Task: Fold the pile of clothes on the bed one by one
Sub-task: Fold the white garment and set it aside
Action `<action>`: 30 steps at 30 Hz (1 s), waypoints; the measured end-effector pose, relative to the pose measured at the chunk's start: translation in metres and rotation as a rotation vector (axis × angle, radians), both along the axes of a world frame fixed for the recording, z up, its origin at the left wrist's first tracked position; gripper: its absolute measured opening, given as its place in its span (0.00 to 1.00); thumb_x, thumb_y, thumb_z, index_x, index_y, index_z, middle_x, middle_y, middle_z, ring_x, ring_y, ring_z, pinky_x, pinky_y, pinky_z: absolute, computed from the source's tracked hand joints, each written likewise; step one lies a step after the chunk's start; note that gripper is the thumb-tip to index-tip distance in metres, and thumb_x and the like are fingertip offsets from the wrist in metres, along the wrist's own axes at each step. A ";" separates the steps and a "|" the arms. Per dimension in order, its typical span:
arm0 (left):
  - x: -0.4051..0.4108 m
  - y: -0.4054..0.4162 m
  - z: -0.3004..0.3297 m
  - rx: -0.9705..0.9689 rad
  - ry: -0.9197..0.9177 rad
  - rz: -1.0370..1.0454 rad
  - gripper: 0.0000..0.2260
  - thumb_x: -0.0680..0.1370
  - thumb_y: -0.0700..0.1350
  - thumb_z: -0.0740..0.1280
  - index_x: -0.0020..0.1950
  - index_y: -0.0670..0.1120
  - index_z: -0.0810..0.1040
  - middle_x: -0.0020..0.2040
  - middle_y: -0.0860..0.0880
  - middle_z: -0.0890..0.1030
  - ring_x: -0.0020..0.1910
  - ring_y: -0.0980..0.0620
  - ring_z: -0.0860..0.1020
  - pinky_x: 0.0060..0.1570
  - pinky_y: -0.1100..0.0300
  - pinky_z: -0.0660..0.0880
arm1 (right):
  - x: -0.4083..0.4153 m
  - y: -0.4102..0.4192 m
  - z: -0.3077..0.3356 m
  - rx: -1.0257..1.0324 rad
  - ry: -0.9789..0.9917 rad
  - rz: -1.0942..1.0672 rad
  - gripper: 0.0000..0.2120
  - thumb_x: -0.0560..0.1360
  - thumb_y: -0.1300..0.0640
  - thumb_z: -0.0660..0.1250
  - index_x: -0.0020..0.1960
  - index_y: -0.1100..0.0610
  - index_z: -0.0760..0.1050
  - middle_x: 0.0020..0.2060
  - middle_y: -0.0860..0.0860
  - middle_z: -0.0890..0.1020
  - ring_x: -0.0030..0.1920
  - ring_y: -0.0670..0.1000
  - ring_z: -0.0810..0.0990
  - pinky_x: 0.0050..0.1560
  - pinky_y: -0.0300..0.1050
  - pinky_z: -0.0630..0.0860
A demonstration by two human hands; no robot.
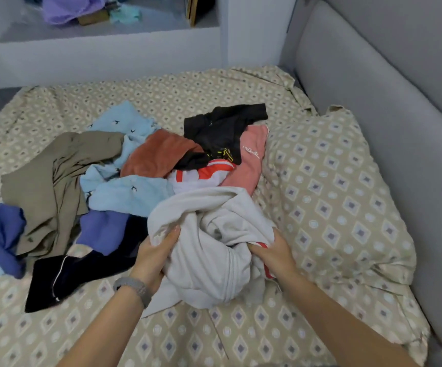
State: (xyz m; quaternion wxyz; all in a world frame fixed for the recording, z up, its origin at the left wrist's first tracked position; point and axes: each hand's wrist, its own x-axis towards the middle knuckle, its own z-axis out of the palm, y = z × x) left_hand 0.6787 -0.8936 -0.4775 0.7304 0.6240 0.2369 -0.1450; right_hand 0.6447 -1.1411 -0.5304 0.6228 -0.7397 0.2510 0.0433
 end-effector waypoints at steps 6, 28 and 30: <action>-0.029 0.021 -0.116 -0.035 0.064 0.020 0.15 0.77 0.49 0.69 0.62 0.48 0.78 0.55 0.49 0.84 0.56 0.49 0.81 0.53 0.52 0.77 | -0.015 0.021 -0.094 -0.116 -0.097 0.029 0.23 0.72 0.53 0.75 0.63 0.52 0.69 0.51 0.41 0.78 0.50 0.40 0.77 0.45 0.25 0.70; -0.176 0.032 -0.114 0.253 -0.244 -0.328 0.09 0.80 0.39 0.60 0.58 0.44 0.76 0.55 0.41 0.81 0.54 0.43 0.80 0.56 0.47 0.77 | -0.165 0.124 -0.110 0.009 0.072 0.635 0.50 0.69 0.47 0.76 0.75 0.47 0.43 0.64 0.47 0.74 0.61 0.46 0.74 0.55 0.38 0.73; -0.188 0.025 -0.107 0.150 -0.269 -0.288 0.08 0.81 0.39 0.60 0.57 0.43 0.76 0.56 0.38 0.80 0.55 0.41 0.80 0.55 0.45 0.77 | -0.176 0.120 -0.108 -0.081 -0.012 0.674 0.45 0.66 0.47 0.78 0.74 0.48 0.54 0.63 0.45 0.75 0.62 0.45 0.75 0.61 0.42 0.74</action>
